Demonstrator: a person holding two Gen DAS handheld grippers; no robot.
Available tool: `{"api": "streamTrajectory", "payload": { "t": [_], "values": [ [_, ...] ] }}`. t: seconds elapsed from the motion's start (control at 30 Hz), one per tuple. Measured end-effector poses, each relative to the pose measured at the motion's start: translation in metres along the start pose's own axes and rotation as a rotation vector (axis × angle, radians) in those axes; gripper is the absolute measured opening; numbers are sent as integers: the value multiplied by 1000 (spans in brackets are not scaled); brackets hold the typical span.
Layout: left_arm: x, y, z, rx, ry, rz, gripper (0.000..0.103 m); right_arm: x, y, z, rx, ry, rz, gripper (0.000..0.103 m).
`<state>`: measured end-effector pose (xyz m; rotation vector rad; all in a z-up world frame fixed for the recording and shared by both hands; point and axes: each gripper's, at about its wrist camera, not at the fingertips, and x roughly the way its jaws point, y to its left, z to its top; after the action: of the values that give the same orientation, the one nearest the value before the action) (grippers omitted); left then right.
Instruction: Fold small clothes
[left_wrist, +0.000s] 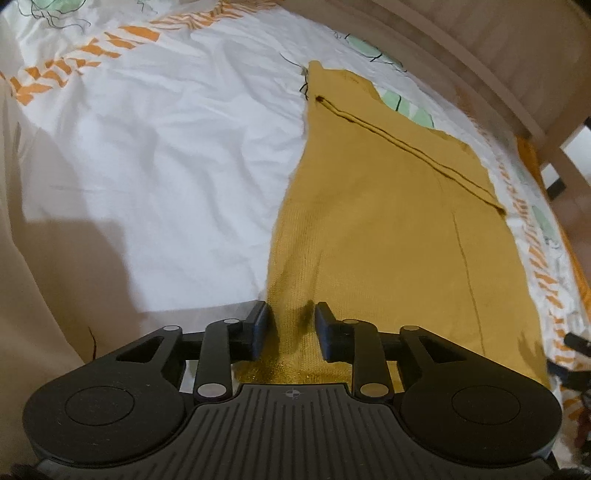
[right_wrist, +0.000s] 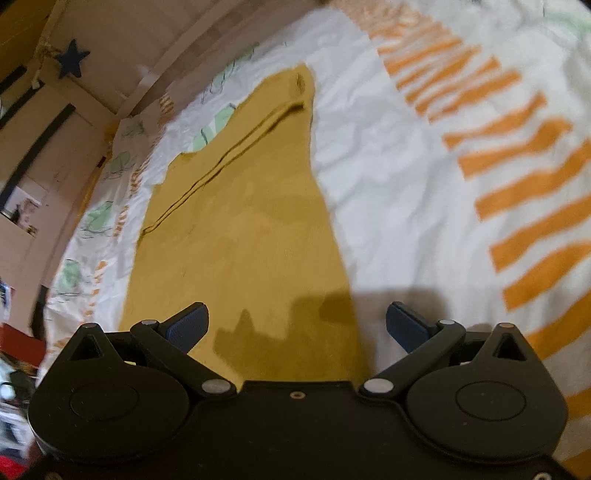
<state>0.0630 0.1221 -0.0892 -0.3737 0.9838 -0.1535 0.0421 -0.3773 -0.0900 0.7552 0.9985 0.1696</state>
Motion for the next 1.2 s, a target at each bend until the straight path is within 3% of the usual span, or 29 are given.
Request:
{"api": "streamTrajectory", "payload": {
  "t": [0.13,0.2,0.27,0.5,0.63,0.83,0.93,1.07,1.2],
  "values": [
    [3,-6,0,26,0,-27,47,8,1,-4,17,58,41,103],
    [5,-11,-1,55,0,-53,68,11,3,-6,14,76,54,103],
    [8,-18,-3,93,0,-63,76,14,5,-6,10,85,52,103],
    [11,-26,-7,157,-12,-48,86,15,10,-9,-19,86,25,103],
    [6,-20,1,100,-18,-63,85,16,10,-9,-25,86,22,103],
    [-10,7,19,-102,-167,-30,85,17,12,-9,-26,86,19,103],
    [-2,12,26,-141,-139,17,85,17,13,-9,-38,87,13,103],
    [12,7,32,-107,-110,88,78,17,14,-10,-45,87,10,103],
    [20,-11,37,14,-71,131,77,17,14,-10,-49,87,8,103]
  ]
}}
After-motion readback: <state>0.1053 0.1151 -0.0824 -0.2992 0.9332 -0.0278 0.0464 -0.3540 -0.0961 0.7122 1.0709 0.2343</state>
